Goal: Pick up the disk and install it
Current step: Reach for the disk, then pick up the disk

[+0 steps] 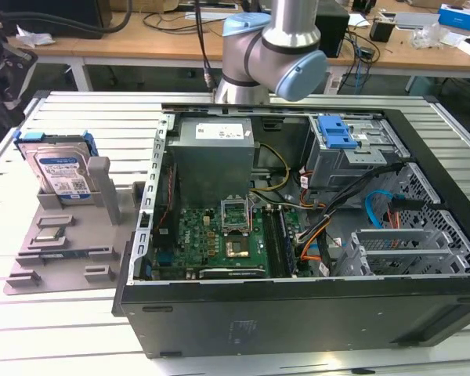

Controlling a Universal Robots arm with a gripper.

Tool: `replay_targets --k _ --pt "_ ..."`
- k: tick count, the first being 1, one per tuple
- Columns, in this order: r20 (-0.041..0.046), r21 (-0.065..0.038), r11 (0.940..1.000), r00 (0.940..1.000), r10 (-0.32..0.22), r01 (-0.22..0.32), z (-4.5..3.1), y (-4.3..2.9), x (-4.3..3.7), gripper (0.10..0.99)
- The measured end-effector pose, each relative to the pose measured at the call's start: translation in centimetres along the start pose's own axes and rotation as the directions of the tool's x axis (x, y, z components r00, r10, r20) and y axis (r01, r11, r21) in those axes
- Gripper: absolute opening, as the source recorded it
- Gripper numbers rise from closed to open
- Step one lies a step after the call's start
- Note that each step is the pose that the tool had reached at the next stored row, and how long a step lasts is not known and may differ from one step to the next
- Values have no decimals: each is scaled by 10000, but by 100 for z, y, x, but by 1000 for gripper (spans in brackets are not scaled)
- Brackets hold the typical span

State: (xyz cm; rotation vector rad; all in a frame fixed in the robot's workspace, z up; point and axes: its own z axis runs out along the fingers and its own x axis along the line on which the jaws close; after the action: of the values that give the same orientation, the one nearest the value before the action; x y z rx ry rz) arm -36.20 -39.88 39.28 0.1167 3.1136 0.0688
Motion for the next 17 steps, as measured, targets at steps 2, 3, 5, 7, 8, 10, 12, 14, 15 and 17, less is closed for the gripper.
replay_targets --k 2,3,5,7,8,10,12,14,15,17 --pt "0 0 10000 10000 0 0 0 -4 49 106" --pt "0 0 10000 10000 -1 1 0 -6 71 106" --pt "1 0 10000 10000 -2 2 1 -6 75 106" --pt "0 0 10000 10000 -1 1 0 -6 76 106" --pt "0 0 10000 10000 -1 1 0 -6 76 106" --pt "0 -1 10000 10000 -1 1 1 -6 76 106" --pt "0 -1 10000 10000 0 0 0 -6 77 106" --pt "-3 -2 10000 10000 -68 68 0 -6 77 106" --pt "-21 -11 9989 9989 -465 465 0 -6 78 106" --pt "-46 -27 9944 9944 -1059 1059 0 -6 77 106"
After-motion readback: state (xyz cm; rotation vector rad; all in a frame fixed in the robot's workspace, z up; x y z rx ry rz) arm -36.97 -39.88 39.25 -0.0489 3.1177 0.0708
